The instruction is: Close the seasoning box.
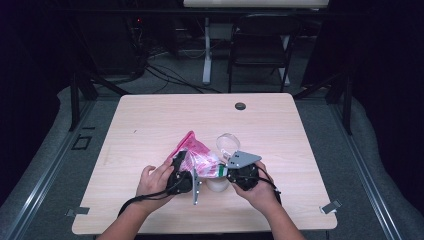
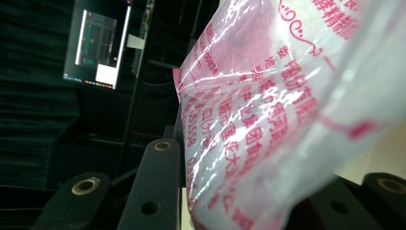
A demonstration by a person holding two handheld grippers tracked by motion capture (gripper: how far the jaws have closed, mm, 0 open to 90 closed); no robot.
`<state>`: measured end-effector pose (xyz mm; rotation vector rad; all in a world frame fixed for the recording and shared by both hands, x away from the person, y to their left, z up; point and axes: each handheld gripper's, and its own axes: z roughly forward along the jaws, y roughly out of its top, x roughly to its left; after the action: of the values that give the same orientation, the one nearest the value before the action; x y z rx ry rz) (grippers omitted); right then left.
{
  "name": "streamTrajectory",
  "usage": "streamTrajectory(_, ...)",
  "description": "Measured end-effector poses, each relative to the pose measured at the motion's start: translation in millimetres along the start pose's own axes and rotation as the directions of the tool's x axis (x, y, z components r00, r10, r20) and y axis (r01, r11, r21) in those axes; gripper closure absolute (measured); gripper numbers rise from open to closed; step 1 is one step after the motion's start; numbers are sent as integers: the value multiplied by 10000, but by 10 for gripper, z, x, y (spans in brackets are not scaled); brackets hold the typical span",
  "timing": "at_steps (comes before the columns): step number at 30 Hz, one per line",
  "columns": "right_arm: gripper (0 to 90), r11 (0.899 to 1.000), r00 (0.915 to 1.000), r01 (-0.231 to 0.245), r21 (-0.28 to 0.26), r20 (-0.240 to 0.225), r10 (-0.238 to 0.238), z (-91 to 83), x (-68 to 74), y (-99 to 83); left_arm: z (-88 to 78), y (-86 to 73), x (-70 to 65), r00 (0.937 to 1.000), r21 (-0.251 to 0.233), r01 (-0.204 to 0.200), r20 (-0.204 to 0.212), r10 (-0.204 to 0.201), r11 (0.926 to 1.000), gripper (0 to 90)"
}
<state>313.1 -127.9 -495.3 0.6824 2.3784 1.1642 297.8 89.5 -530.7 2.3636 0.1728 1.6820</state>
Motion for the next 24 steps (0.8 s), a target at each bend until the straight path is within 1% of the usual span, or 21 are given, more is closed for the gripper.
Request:
streamTrajectory(3, 900, 10000, 10000, 4, -19, -23, -4, -3, 3, 5, 9, -14, -11, 9990, -23, 422, 155, -422, 9991, 726)
streamTrajectory(7, 900, 10000, 10000, 9, -45, -41, -9, -6, 9, 10, 13, -38, -42, 9950, -4, 946, 335, -945, 9955, 726)
streamTrajectory(10, 900, 10000, 9999, 39, -48, -93, -40, 2, 23, 15, 19, -56, -73, 9942, 48, 985, 421, -987, 9951, 726)
streamTrajectory(11, 900, 9999, 10000, 2, -104, -59, -3, 7, 28, 17, 21, -64, -76, 9927, 76, 1092, 504, -1094, 9940, 726)
streamTrajectory(13, 897, 9999, 9999, 19, -115, -133, -20, 3, 28, 22, 34, -85, -84, 9871, 21, 1459, 660, -1458, 9893, 726)
streamTrajectory(15, 892, 9999, 9998, 11, -170, -184, -14, -2, 28, 26, 41, -103, -87, 9827, 57, 1664, 810, -1663, 9860, 726)
streamTrajectory(16, 888, 9997, 9998, -63, -256, -194, 58, -2, 30, 26, 45, -111, -94, 9792, 61, 1821, 900, -1819, 9833, 725)
streamTrajectory(17, 882, 9995, 9997, -79, -305, -214, 73, -5, 27, 27, 67, -117, -125, 9679, -160, 2334, 1002, -2307, 9723, 726)
streamTrajectory(18, 873, 9993, 9996, -123, -364, -250, 114, -8, 25, 28, 73, -122, -123, 9655, -155, 2411, 1051, -2382, 9704, 725)
streamTrajectory(19, 858, 9989, 9994, -211, -425, -295, 199, -11, 24, 28, 76, -128, -123, 9619, -113, 2511, 1146, -2482, 9679, 725)
streamTrajectory(21, 829, 9983, 9992, -250, -528, -339, 233, -16, 24, 31, 81, -139, -128, 9486, -28, 2887, 1363, -2856, 9574, 725)
streamTrajectory(22, 814, 9981, 9990, -265, -557, -363, 245, -17, 25, 34, 92, -143, -137, 9415, -107, 3091, 1447, -3044, 9510, 725)
streamTrajectory(24, 787, 9974, 9989, -275, -659, -395, 249, -19, 37, 40, 99, -150, -148, 9350, -83, 3242, 1545, -3191, 9459, 725)
